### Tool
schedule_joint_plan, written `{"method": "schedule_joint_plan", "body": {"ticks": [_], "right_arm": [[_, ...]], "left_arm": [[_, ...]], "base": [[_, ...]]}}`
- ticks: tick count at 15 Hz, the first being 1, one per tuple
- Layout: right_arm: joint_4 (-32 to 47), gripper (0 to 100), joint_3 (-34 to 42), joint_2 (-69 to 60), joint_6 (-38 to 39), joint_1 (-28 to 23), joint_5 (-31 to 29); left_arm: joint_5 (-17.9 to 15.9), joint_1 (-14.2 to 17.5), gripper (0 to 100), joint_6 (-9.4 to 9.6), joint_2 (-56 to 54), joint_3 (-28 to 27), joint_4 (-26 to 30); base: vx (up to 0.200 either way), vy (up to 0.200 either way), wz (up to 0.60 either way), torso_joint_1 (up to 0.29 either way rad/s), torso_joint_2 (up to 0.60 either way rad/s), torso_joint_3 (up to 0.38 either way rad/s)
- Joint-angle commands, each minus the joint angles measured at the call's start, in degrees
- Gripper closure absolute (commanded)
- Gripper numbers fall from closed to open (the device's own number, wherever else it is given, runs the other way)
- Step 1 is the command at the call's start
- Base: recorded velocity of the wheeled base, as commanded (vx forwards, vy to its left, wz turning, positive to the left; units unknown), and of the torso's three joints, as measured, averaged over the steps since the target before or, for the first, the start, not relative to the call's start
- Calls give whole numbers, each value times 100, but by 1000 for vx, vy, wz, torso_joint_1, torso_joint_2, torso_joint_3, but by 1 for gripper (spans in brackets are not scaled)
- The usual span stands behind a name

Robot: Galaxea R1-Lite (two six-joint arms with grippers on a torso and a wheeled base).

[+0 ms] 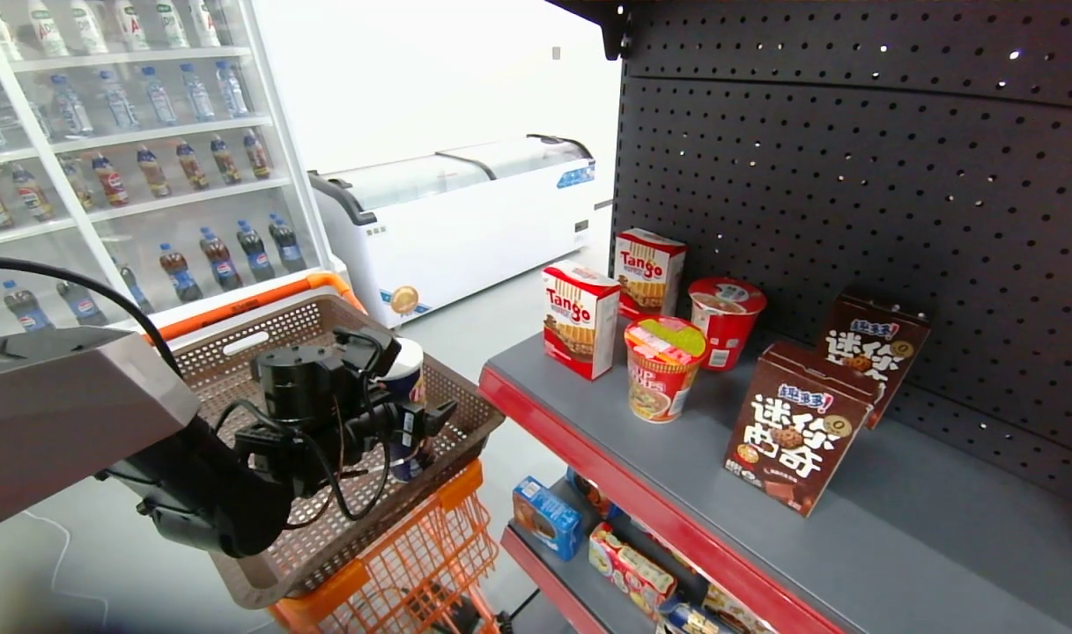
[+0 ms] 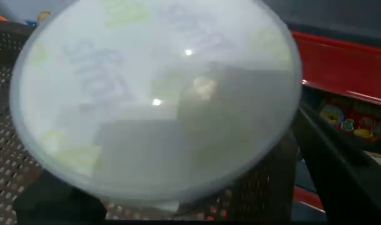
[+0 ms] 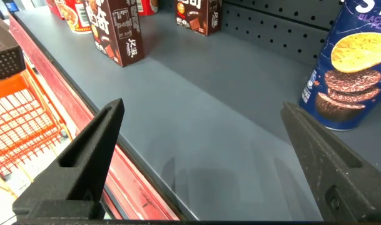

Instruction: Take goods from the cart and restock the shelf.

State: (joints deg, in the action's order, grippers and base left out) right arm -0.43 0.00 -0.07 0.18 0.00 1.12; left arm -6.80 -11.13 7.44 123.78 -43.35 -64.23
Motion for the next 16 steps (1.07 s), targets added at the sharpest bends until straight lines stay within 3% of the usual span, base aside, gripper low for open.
{"method": "schedule_joint_plan", "body": {"ticks": [1,4,5,10,11,12,14,16], "right_arm": [[-1,0,0,7,-1,0,2],[-1,0,0,7,-1,0,2],[-1,0,0,7,-1,0,2],[-1,0,0,7,-1,0,2],[-1,0,0,7,-1,0,2],[-1,0,0,7,-1,0,2],[-1,0,0,7,-1,0,2],[-1,0,0,7,-1,0,2]], "left_arm": [[12,-47,0,3,120,46,-72],[12,-65,0,3,155,204,-195],[21,-65,100,3,146,204,-213],[135,6,100,30,49,125,-133],[135,164,100,30,-293,-139,130],[144,199,100,30,-539,-367,561],[575,296,100,-14,-1401,-1105,2459],[636,384,100,-14,-2025,-1369,3505]], "base": [[0,0,0,0,0,0],[0,0,0,0,0,0],[0,0,0,0,0,0],[0,0,0,0,0,0],[0,0,0,0,0,0],[0,0,0,0,0,0],[0,0,0,0,0,0],[0,0,0,0,0,0]]}}
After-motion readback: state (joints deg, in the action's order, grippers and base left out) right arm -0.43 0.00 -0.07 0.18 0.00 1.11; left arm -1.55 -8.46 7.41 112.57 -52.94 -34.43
